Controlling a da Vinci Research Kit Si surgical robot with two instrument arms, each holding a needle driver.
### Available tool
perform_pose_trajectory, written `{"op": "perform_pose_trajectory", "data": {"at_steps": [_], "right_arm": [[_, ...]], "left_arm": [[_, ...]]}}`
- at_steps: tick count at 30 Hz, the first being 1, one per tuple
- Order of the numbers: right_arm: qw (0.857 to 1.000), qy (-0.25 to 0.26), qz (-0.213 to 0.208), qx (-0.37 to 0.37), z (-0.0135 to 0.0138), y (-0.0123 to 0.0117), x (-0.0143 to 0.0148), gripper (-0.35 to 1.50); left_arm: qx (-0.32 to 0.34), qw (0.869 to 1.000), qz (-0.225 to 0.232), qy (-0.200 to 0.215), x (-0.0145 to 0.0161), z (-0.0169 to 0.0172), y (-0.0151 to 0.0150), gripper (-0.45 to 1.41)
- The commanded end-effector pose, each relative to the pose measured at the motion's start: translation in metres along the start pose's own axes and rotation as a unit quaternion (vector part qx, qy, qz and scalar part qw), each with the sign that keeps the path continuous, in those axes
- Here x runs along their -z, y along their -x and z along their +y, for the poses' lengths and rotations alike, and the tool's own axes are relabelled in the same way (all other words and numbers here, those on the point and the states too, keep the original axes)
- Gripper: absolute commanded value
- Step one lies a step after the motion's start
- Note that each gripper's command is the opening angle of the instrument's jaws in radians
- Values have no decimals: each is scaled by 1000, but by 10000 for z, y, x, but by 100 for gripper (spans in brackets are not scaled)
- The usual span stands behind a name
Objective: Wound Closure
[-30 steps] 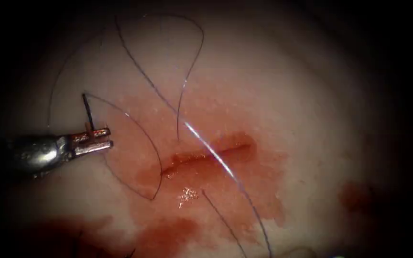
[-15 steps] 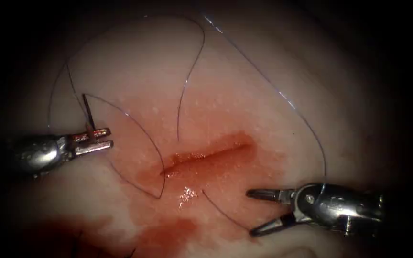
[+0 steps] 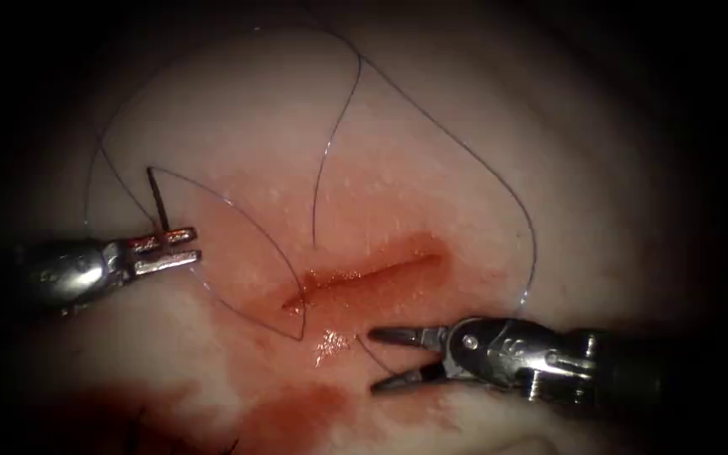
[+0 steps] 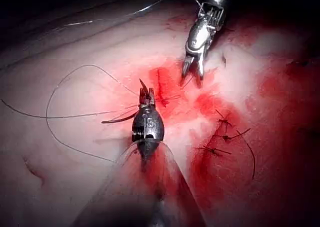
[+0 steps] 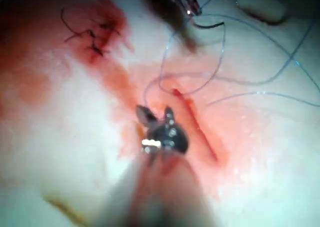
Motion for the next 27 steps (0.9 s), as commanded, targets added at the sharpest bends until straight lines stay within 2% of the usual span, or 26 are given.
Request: {"op": "perform_pose_trajectory", "data": {"at_steps": [1, 2, 3, 4, 11, 15, 17, 20, 22, 23, 24, 27], "right_arm": [[1000, 1, 0, 2, 3, 5, -11, 17], [1000, 1, 0, 2, 4, 5, -11, 9], [1000, 1, 0, 2, 5, 5, -12, -8], [1000, 1, 0, 1, 6, 5, -12, -35], [1000, -18, 0, -5, -2, -1, -7, -35], [998, -53, 1, -20, -17, -9, 8, -35], [997, -69, -10, -21, -28, -20, 18, -35], [999, -53, -9, 6, -24, -27, 17, -35], [999, -33, -9, 10, -18, -24, 14, 31], [1000, -17, -9, 10, -13, -22, 11, 73], [1000, 16, -10, 11, -6, -18, 8, 107], [999, 44, -11, 4, 4, -16, 4, 127]], "left_arm": [[0, 1000, -1, 1, -6, 1, 5, -45], [0, 1000, -1, 1, -6, 1, 5, -45], [0, 1000, -1, 1, -6, 1, 5, -45], [0, 1000, -1, 1, -6, 1, 5, -45], [0, 1000, -1, 1, -5, 1, 5, -45], [0, 1000, -1, 1, -5, 1, 5, -45], [0, 1000, -2, 2, -5, 1, 5, -45], [0, 1000, -2, 2, -5, 1, 5, -45], [0, 1000, -2, 2, -5, 1, 5, -45], [0, 1000, -2, 2, -5, 1, 5, -45], [0, 1000, -2, 2, -5, 1, 5, -45], [0, 1000, -2, 2, -5, 1, 5, -45]]}}
